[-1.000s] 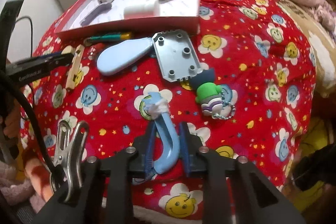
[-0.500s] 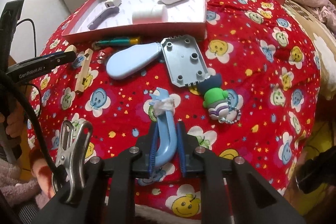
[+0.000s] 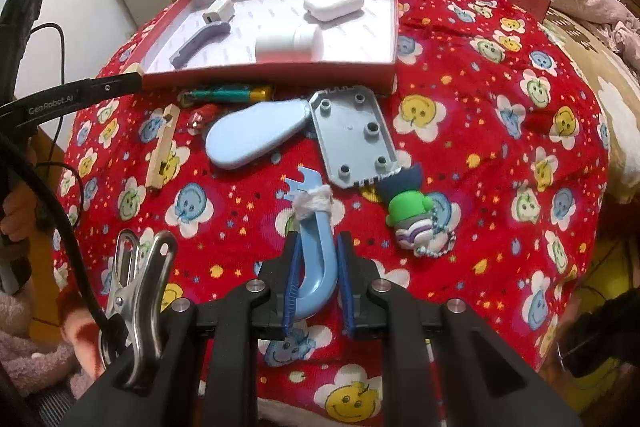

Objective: Organize rigid objects

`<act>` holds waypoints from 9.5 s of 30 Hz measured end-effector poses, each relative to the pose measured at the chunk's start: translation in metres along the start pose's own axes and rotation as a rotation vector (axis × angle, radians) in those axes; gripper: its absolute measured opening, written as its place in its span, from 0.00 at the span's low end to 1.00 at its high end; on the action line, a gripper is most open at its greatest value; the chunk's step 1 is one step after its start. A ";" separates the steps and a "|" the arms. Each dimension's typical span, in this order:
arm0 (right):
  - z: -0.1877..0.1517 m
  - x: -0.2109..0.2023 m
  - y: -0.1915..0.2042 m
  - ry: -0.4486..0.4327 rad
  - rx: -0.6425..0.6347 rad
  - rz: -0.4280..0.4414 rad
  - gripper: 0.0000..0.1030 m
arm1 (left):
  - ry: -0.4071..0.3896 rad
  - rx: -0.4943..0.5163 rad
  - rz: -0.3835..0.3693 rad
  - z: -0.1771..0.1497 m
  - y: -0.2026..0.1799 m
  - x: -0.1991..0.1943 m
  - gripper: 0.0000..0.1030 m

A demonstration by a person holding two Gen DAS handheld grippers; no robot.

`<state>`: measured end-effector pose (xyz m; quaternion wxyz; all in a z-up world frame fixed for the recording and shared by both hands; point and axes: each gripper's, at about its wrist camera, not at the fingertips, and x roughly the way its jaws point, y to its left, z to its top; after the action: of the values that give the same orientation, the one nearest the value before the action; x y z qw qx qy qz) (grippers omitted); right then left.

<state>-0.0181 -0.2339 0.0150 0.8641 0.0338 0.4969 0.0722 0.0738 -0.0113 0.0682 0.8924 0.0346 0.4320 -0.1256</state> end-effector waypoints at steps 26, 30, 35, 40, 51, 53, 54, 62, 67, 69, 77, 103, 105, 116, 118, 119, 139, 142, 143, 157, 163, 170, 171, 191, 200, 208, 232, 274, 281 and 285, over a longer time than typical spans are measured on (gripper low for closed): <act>0.057 -0.010 -0.014 -0.086 0.000 -0.036 0.18 | 0.002 -0.095 0.031 0.055 0.020 0.048 0.32; 0.069 -0.010 -0.015 -0.096 -0.009 -0.043 0.18 | 0.031 -0.124 0.045 0.052 0.025 0.057 0.32; 0.088 -0.008 -0.012 -0.115 -0.037 -0.065 0.18 | 0.039 -0.122 0.046 0.049 0.024 0.062 0.32; 0.110 0.000 -0.011 -0.121 -0.060 -0.070 0.18 | 0.039 -0.124 0.042 0.049 0.023 0.063 0.32; 0.136 0.020 -0.011 -0.105 -0.071 -0.077 0.18 | 0.036 -0.116 0.049 0.049 0.022 0.064 0.32; 0.138 0.023 -0.011 -0.102 -0.069 -0.077 0.18 | 0.035 -0.116 0.050 0.049 0.022 0.064 0.32; 0.139 0.024 -0.012 -0.101 -0.068 -0.076 0.18 | 0.036 -0.116 0.049 0.049 0.022 0.064 0.32; 0.140 0.027 -0.018 -0.104 -0.035 -0.062 0.22 | 0.044 -0.114 0.042 0.049 0.019 0.063 0.43; 0.139 0.027 -0.020 -0.102 -0.025 -0.062 0.25 | 0.046 -0.103 0.033 0.047 0.015 0.061 0.56; 0.138 0.026 -0.020 -0.103 -0.026 -0.063 0.26 | 0.042 -0.103 0.037 0.047 0.014 0.059 0.59; 0.134 0.023 -0.016 -0.112 -0.042 -0.058 0.26 | 0.012 -0.100 0.032 0.046 0.013 0.038 0.67; 0.083 -0.007 0.000 -0.123 -0.107 -0.087 0.33 | 0.028 -0.017 -0.002 0.006 -0.011 0.012 0.67; 0.074 -0.007 -0.002 -0.107 -0.113 -0.103 0.33 | 0.031 -0.009 -0.003 0.003 -0.013 0.012 0.67; 0.031 0.003 -0.023 -0.019 -0.108 -0.178 0.33 | 0.068 0.039 -0.013 -0.012 -0.027 0.017 0.67; 0.026 0.005 -0.025 -0.012 -0.113 -0.186 0.33 | 0.070 0.042 -0.015 -0.013 -0.028 0.017 0.67; 0.024 0.006 -0.025 -0.007 -0.114 -0.188 0.33 | 0.071 0.044 -0.014 -0.014 -0.029 0.017 0.67; 0.009 0.014 -0.032 -0.006 -0.073 -0.140 0.30 | 0.116 0.082 -0.027 -0.027 -0.043 0.023 0.67; 0.009 0.012 -0.030 -0.012 -0.059 -0.117 0.24 | 0.127 0.097 -0.020 -0.033 -0.045 0.024 0.67; 0.009 0.010 -0.028 -0.014 -0.060 -0.104 0.24 | 0.129 0.101 -0.016 -0.034 -0.045 0.024 0.67; 0.008 0.021 0.012 0.012 -0.130 0.006 0.24 | 0.146 0.210 0.096 -0.056 -0.047 0.025 0.68; 0.007 0.021 0.012 0.012 -0.123 0.010 0.24 | 0.147 0.180 0.165 -0.061 -0.028 0.021 0.70; 0.007 0.022 0.014 0.010 -0.131 0.002 0.24 | 0.134 0.085 0.273 -0.060 0.002 0.017 0.71; 0.007 0.022 0.014 0.011 -0.131 0.003 0.24 | 0.133 0.068 0.280 -0.059 0.006 0.016 0.72; -0.001 0.019 0.015 0.004 -0.117 0.014 0.32 | 0.138 -0.123 0.077 -0.049 -0.007 0.026 0.88; -0.011 0.016 0.015 -0.014 -0.114 0.011 0.39 | 0.107 -0.142 0.120 -0.041 -0.012 0.034 0.89; -0.011 0.017 0.020 -0.014 -0.126 -0.006 0.41 | 0.097 -0.087 0.164 -0.044 -0.019 0.036 0.87; -0.007 0.014 0.009 -0.018 -0.057 0.012 0.21 | 0.099 -0.061 0.121 -0.047 -0.017 0.022 0.78; 0.010 0.001 0.016 -0.036 -0.058 0.093 0.21 | 0.015 -0.033 0.046 -0.035 -0.007 -0.004 0.78; 0.015 0.000 0.019 -0.038 -0.068 0.099 0.21 | 0.007 -0.031 0.038 -0.028 -0.006 -0.005 0.78; 0.018 -0.001 0.020 -0.039 -0.073 0.100 0.21 | -0.002 -0.027 0.034 -0.024 -0.006 -0.005 0.78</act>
<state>-0.0051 -0.2135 0.0269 0.8697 0.0287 0.4746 0.1328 0.0508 -0.0116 0.0575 0.8953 0.0297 0.4321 -0.1043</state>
